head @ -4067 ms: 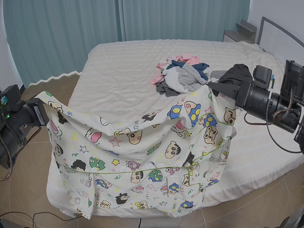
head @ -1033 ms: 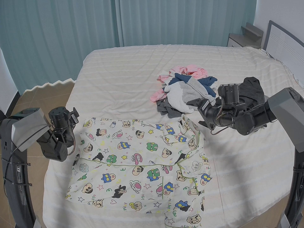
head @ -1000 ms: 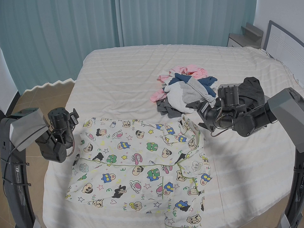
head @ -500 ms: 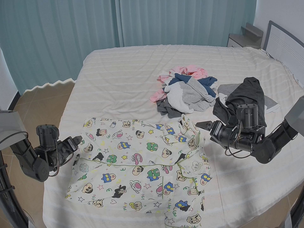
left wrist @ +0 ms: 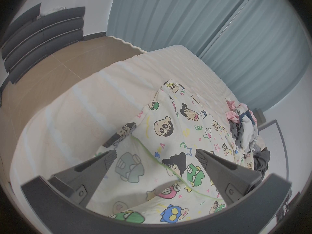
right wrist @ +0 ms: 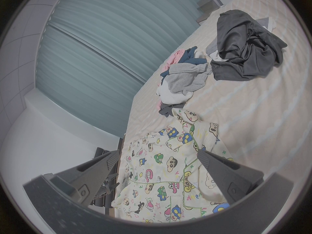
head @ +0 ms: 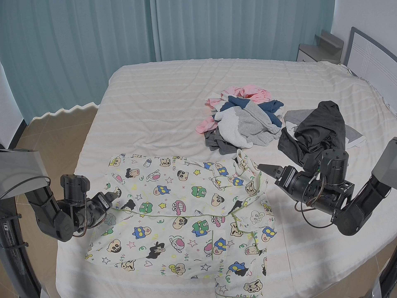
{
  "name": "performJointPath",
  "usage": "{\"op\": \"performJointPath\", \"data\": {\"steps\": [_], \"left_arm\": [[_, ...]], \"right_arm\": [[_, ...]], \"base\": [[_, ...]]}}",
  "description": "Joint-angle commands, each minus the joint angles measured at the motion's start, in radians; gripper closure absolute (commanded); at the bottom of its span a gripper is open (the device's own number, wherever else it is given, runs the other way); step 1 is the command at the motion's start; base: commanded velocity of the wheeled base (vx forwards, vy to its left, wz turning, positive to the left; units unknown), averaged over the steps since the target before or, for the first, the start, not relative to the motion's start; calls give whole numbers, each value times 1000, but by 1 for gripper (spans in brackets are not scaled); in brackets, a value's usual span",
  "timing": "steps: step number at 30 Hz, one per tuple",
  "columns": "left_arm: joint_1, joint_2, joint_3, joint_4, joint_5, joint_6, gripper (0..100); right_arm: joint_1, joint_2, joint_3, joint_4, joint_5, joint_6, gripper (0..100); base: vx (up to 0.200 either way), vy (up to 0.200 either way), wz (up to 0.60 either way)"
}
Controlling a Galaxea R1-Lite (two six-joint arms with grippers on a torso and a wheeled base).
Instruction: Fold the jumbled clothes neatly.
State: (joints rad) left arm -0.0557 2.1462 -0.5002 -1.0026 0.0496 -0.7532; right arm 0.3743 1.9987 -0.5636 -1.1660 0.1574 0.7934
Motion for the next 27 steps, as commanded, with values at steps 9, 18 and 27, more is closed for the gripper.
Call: {"op": "performJointPath", "data": {"steps": [9, 18, 27], "left_arm": [[-33, 101, -127, -1, 16, -164, 0], [-67, 92, -86, -1, 23, -207, 0], [-67, 166, -195, -1, 119, -222, 0]], "right_arm": [[-8, 77, 162, -316, -1, 27, 0], [5, 87, 183, -366, -1, 26, 0], [9, 87, 185, -366, -1, 24, 0]], "base": [[0, 0, 0], [0, 0, 0], [0, 0, 0]]}}
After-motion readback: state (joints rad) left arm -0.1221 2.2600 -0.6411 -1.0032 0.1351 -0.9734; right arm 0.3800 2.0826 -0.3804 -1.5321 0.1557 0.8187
